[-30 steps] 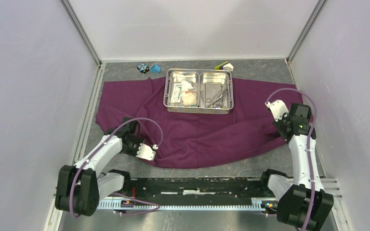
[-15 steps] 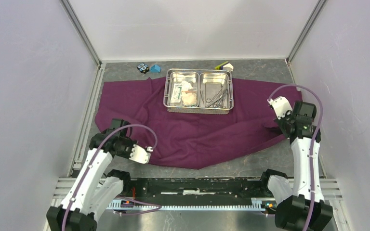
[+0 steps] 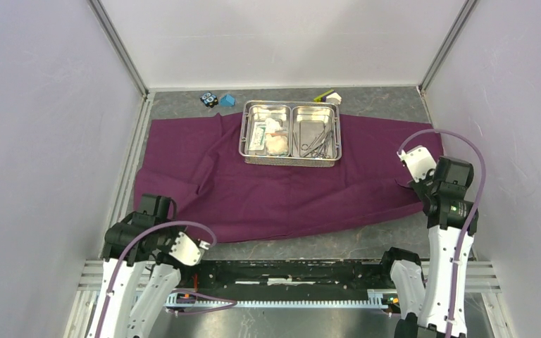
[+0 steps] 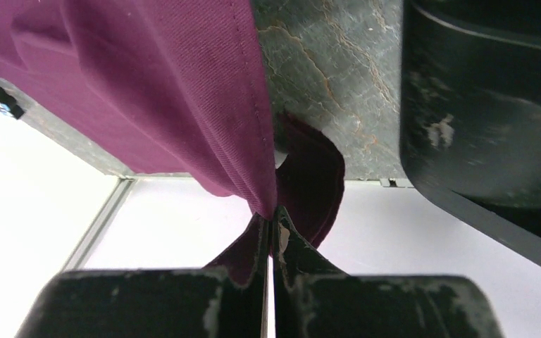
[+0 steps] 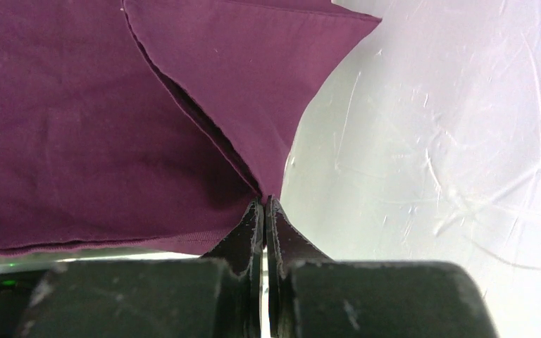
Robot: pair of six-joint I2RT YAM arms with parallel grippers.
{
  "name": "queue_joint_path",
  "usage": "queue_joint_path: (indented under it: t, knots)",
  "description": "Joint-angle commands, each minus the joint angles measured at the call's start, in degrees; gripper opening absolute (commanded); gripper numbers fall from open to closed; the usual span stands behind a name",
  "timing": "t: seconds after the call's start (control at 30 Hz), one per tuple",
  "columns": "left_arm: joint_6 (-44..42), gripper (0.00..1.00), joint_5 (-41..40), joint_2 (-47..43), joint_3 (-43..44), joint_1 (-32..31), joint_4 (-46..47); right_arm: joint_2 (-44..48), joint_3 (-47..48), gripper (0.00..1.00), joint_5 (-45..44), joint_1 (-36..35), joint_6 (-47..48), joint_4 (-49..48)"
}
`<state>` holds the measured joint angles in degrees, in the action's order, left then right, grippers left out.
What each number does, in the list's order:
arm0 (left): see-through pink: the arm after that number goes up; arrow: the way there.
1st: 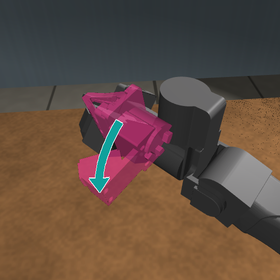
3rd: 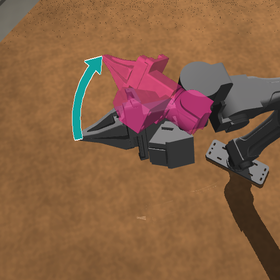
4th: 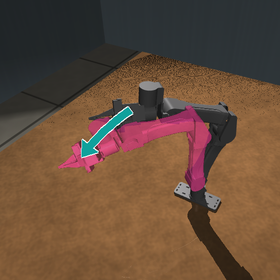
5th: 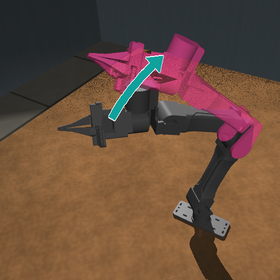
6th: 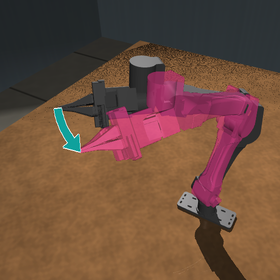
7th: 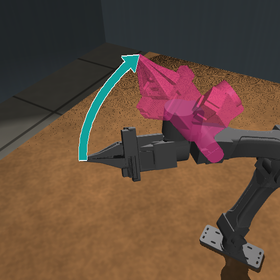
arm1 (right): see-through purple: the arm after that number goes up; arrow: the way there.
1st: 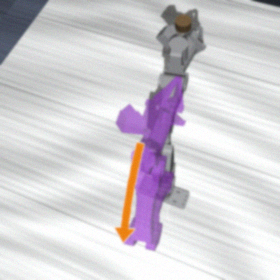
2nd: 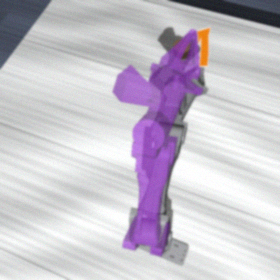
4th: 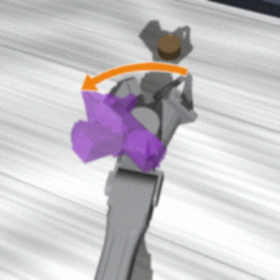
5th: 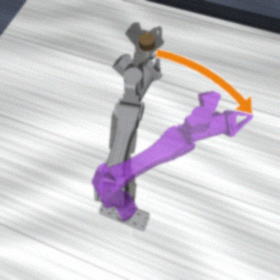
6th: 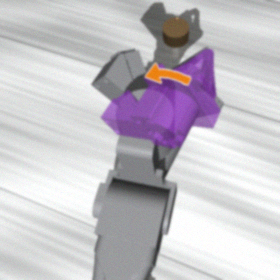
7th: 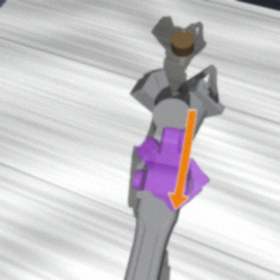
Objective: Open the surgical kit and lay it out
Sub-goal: Smooth out the surgical kit at the center of the board.
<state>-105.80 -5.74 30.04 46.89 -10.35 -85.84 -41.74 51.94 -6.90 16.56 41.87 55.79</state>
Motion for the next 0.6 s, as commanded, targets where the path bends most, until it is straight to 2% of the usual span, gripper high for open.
queue_joint_path:
  t: [0.0, 0.23, 0.57]
  knots:
    - [-8.1, 0.02, -2.6, -3.5, 2.7, 0.2, -8.2, 2.2, 2.0, 0.00, -2.9, 0.1, 1.3, 4.0]
    - [-10.8, 0.02, -3.9, -6.7, 3.4, 0.2, -8.5, 5.2, 1.8, 0.00, -5.8, 0.1, 2.8, 6.4]
    - [-17.1, 0.02, -2.5, -5.8, 2.3, 0.2, -8.5, 6.5, 1.4, 0.00, -8.2, 0.2, 3.6, 9.9]
